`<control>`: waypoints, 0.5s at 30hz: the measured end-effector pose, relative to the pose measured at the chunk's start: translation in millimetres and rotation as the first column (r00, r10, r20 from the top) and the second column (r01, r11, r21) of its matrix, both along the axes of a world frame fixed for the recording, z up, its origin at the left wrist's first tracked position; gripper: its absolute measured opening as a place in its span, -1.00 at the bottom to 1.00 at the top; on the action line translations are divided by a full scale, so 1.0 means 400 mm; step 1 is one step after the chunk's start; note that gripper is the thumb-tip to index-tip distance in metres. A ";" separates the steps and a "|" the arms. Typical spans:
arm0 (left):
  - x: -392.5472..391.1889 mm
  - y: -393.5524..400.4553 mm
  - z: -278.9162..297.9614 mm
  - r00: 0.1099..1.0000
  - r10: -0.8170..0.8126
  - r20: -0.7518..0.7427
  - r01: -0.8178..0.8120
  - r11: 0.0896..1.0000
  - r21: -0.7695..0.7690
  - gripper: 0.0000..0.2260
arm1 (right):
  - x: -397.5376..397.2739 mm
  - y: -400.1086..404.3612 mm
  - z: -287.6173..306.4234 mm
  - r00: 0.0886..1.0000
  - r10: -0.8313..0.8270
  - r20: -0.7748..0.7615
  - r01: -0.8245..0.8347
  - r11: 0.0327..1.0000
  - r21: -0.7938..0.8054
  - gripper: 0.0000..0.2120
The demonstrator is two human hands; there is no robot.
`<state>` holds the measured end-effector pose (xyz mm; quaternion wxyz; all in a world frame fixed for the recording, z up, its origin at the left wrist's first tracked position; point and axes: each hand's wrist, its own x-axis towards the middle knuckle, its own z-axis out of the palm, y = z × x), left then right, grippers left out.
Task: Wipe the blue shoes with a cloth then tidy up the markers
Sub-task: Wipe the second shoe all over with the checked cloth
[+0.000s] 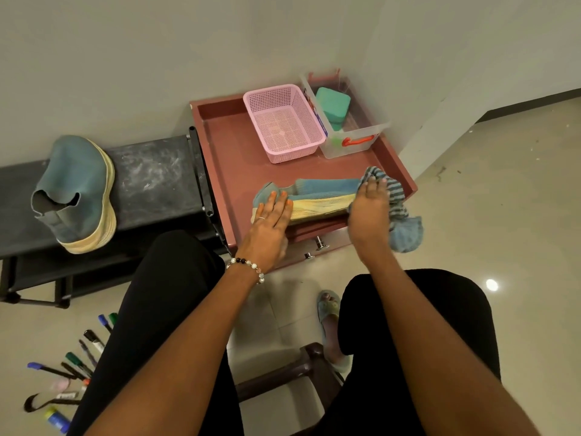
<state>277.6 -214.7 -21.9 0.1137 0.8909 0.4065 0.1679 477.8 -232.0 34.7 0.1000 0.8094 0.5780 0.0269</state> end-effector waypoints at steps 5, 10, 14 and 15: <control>0.003 -0.006 -0.001 1.000 0.017 0.011 -0.017 1.000 -0.023 -0.30 | -0.115 -0.019 -0.063 0.963 0.271 -0.006 -0.271 0.962 -0.015 -0.47; -0.009 0.004 -0.006 0.999 -0.014 0.048 0.017 0.998 -0.055 -0.32 | 0.036 -0.041 -0.029 0.837 0.547 -0.016 -0.547 0.837 -0.018 -0.48; -0.009 0.004 -0.006 0.998 -0.025 0.055 0.028 0.998 -0.051 -0.32 | 0.091 -0.033 0.014 0.935 0.328 -0.131 -0.325 0.945 0.044 -0.20; -0.009 0.003 -0.006 0.998 -0.026 0.054 0.029 0.998 -0.054 -0.32 | 0.093 -0.023 0.018 0.958 0.259 -0.121 -0.260 0.966 0.005 -0.19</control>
